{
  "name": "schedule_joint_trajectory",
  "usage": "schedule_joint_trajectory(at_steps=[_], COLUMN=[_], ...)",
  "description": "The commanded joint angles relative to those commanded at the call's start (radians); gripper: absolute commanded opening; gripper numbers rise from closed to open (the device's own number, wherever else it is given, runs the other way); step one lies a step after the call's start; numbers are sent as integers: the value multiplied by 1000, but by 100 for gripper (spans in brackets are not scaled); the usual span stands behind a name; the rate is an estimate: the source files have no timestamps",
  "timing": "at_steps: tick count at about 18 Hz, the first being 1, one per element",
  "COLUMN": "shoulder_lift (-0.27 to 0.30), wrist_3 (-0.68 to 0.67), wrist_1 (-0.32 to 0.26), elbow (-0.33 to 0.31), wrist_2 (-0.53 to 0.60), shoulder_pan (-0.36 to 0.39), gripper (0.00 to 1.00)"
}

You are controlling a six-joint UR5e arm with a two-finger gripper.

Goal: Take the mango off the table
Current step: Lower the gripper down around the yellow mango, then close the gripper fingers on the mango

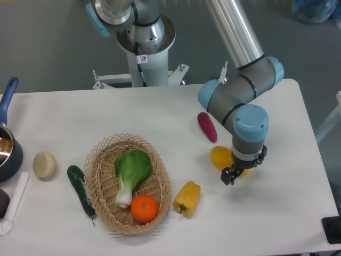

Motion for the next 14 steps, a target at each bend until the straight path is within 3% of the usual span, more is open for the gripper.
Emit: schedule_joint_trajectory(at_steps=[4,8,14], shoulder_lift=[3,37,38], wrist_3=[-9,-2,-2], wrist_1=[0,0,0], elbow=[-20,-58,-69], wrist_2=[12,2,2], shoulder_pan=[0,5,3], gripper=[100,92,80])
